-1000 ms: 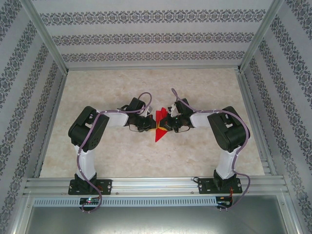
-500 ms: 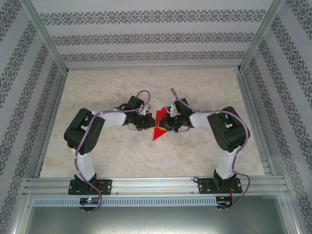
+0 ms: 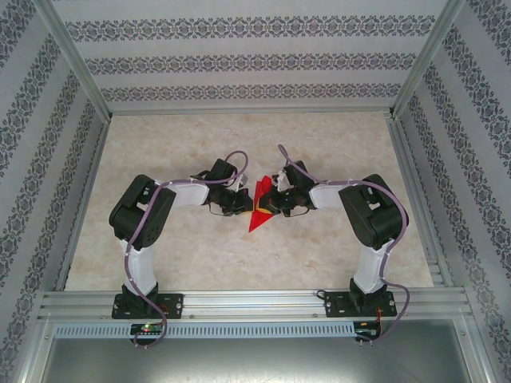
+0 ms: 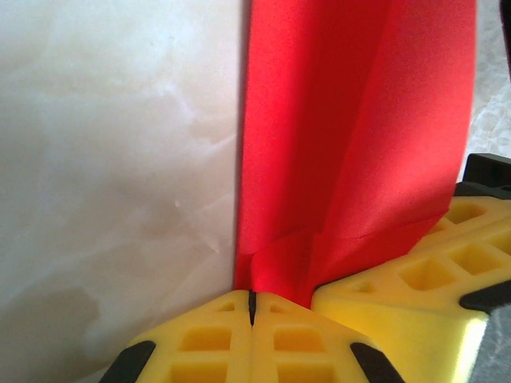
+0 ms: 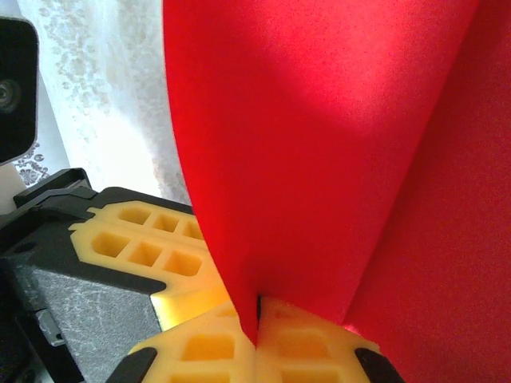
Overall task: Fold a paper plane with a square sheet of paper (pick it up from the middle)
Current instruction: Fourth fold the wing at the center of the table.
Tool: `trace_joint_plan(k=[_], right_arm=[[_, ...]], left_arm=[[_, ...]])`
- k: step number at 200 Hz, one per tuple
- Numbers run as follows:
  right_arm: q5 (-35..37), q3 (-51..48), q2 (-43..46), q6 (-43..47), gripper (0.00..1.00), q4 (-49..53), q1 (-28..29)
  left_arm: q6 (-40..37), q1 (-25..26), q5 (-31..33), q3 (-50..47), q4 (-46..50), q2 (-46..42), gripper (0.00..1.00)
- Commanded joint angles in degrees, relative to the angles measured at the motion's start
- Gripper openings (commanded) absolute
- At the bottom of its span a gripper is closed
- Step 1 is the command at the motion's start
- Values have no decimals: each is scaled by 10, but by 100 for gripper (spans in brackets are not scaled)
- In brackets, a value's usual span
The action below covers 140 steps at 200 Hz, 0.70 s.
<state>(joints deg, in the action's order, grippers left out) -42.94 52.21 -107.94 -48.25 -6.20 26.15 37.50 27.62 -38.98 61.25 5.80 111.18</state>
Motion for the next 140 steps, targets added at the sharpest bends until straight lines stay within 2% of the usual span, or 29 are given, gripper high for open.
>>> trace_joint_plan(k=[1, 56, 97, 103, 121, 140], right_arm=[[-3, 12, 10, 0, 0, 1, 6], [8, 8, 24, 22, 0, 37, 3], [14, 10, 27, 33, 0, 56, 0], [15, 11, 26, 32, 0, 57, 0], [11, 15, 25, 28, 0, 52, 3], [11, 19, 24, 24, 0, 47, 6]], left_arm=[[-17, -6, -4, 14, 13, 3, 7], [-52, -7, 30, 44, 77, -23, 23], [-74, -7, 61, 50, 120, -50, 27], [-74, -7, 61, 48, 121, -51, 26], [-69, -4, 45, 40, 110, -43, 4], [-62, 6, 28, 34, 91, -29, 2]])
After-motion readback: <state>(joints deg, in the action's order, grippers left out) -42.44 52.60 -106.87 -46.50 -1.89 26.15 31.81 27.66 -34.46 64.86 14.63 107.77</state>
